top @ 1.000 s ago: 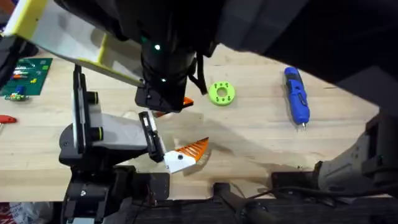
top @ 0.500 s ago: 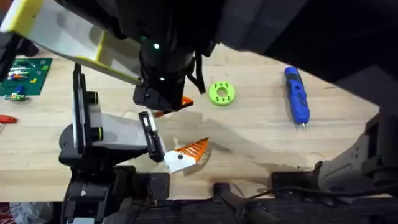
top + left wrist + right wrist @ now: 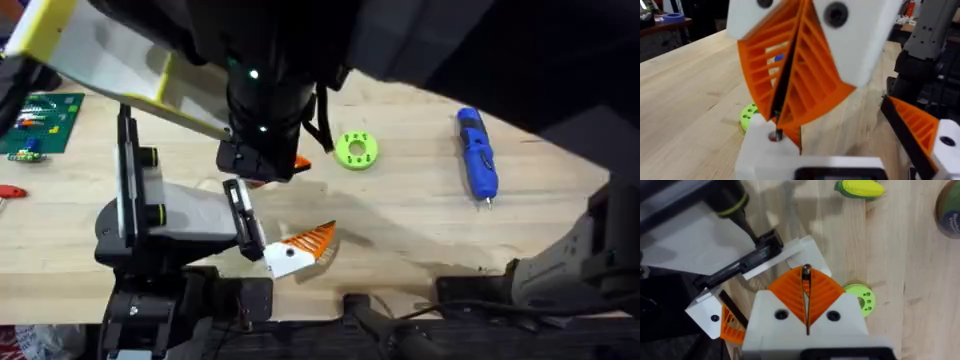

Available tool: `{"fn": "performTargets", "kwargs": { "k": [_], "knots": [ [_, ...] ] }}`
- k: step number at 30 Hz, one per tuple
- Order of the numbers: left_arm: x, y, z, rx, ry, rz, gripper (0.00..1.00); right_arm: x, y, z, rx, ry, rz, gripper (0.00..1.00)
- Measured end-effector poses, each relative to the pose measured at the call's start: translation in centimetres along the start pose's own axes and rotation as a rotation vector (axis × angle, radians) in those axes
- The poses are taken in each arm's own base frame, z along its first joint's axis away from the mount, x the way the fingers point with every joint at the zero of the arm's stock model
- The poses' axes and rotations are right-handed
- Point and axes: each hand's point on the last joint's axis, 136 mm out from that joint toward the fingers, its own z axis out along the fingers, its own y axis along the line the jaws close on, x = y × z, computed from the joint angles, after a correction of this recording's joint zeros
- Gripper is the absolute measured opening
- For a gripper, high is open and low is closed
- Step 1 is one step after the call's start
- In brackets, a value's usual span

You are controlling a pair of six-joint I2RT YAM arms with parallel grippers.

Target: Pick up the gripper from the table and insert it into the empty holder that is missing its gripper. Then pick up a screw, insert it into the mounting hole, and use the screwdriver to tighten it. Finally, clean up the table by picking up the vegetable and placing it into the bucket.

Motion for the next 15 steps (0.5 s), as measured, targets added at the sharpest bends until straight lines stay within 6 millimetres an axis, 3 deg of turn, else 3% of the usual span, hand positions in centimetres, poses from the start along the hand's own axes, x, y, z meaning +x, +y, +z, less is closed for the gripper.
{"fn": "performTargets", "kwargs": {
  "k": [15],
  "knots": [
    [0.0, 0.0, 0.0, 0.0, 0.0, 0.0, 0.986, -0.04, 0.13, 0.0, -0.007, -0.002, -0.004, 0.009]
  ]
}}
